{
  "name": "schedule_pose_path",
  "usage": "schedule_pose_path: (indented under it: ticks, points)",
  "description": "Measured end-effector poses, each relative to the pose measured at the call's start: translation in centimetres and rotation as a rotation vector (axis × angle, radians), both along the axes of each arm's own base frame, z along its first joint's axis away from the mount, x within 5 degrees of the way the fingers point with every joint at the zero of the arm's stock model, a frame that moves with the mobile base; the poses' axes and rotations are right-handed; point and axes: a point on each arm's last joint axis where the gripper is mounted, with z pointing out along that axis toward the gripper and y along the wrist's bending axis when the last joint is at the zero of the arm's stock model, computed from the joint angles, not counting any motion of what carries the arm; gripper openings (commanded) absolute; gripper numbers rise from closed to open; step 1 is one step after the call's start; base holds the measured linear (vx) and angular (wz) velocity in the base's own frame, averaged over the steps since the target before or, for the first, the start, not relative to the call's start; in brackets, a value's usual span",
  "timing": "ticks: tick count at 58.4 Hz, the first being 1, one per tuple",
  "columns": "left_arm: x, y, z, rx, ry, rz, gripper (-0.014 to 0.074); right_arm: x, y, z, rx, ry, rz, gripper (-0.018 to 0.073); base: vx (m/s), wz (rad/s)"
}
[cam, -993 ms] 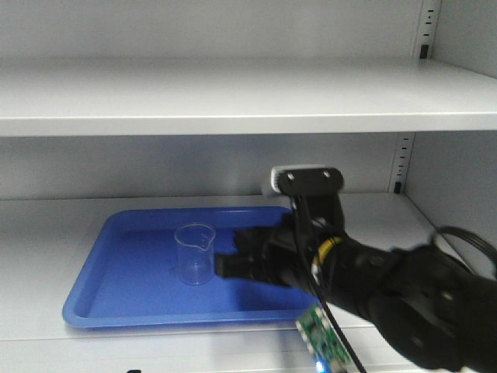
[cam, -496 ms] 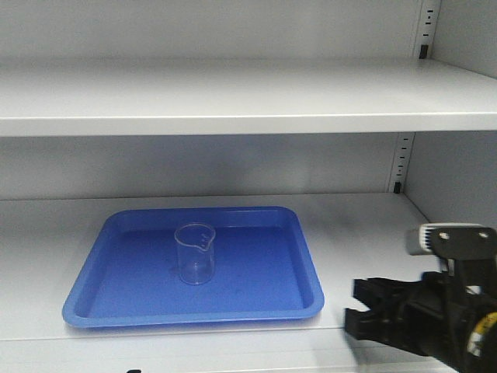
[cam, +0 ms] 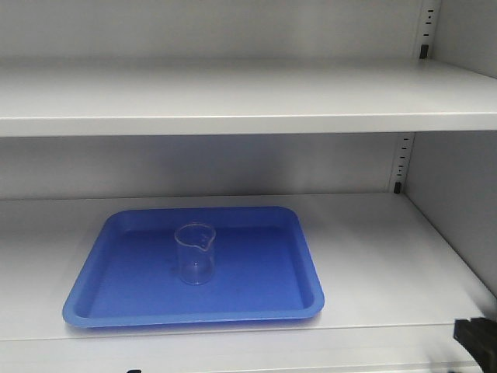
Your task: Pick beaker and place in left cabinet
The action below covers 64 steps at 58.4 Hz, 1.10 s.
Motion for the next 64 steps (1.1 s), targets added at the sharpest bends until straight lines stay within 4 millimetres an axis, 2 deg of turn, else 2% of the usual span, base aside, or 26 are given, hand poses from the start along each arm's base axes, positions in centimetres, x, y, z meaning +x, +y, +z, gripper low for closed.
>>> schedule_pose_path:
  ticks: [18,26,39,50,64]
  points:
    - [0.0,0.0,0.0,0.000,0.000,0.000,0.0001,-5.7,-1.1,-1.5,-0.056,-0.157,0.020,-0.0006,0.00,0.00]
    - [0.0,0.0,0.0,0.000,0.000,0.000,0.0001,-8.1,-1.6,-3.6,-0.047,-0.219,0.018,-0.0006,0.00,0.00]
    - [0.0,0.0,0.0,0.000,0.000,0.000,0.0001,-10.8,-2.1,-7.6,-0.010,-0.316,0.010,-0.0004,0.00,0.00]
    - [0.0,0.0,0.0,0.000,0.000,0.000,0.0001,-11.1,-2.3,-8.5,0.013,-0.279,-0.008,-0.0004,0.00,0.00]
    - [0.0,0.0,0.0,0.000,0.000,0.000,0.0001,-11.1,-2.6,-8.4,0.016,-0.284,-0.067,-0.0004,0.00,0.00]
